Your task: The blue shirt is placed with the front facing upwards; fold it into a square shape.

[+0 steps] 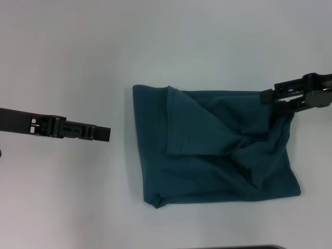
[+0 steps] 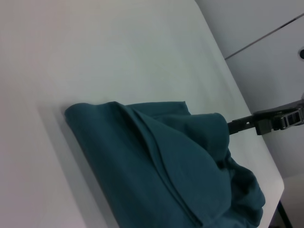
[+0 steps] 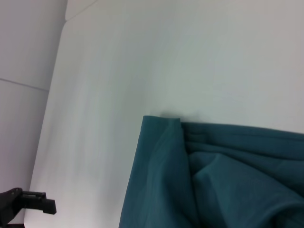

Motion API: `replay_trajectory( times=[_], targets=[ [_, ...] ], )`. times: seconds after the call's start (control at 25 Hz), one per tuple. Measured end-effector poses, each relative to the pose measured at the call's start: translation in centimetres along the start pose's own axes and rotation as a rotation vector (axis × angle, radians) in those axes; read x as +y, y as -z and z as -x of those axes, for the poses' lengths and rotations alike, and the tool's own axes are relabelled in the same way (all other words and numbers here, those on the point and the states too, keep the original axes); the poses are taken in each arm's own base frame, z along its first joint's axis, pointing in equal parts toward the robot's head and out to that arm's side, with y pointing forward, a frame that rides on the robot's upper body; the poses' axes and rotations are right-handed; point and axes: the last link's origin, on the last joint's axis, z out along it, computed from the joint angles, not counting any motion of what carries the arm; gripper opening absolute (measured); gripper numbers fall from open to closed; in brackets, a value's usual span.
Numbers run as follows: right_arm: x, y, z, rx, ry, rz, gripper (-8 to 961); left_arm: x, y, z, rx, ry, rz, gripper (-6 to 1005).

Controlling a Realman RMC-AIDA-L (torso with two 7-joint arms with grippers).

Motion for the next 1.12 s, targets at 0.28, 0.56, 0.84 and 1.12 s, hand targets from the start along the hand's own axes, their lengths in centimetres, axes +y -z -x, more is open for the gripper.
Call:
replay_trajectory(
  times=[0.28, 0.56, 0.84, 1.12],
  targets=[
    [-0.2, -1.2, -0.3, 0.037, -0.023, -0.033, 745, -0.2, 0.5, -0.1, 0.038, 0.021, 0.005, 734],
    [-0.5, -2.0, -0.4, 0.032, -0.044, -0.039, 740, -0.3, 0.6, -0.2, 0.063, 0.023, 0.003, 735],
    [-0.5, -2.3, -0.1, 0.017, -0.051, -0.052, 735, 0.0, 0.1, -0.5, 0.056, 0.011, 0.014, 734],
    [-0.4, -2.5, 0.1, 0.031, -0.032, -0.069, 606, 0.2, -0.1, -0.8, 0.052, 0.003, 0.02, 734]
  ],
)
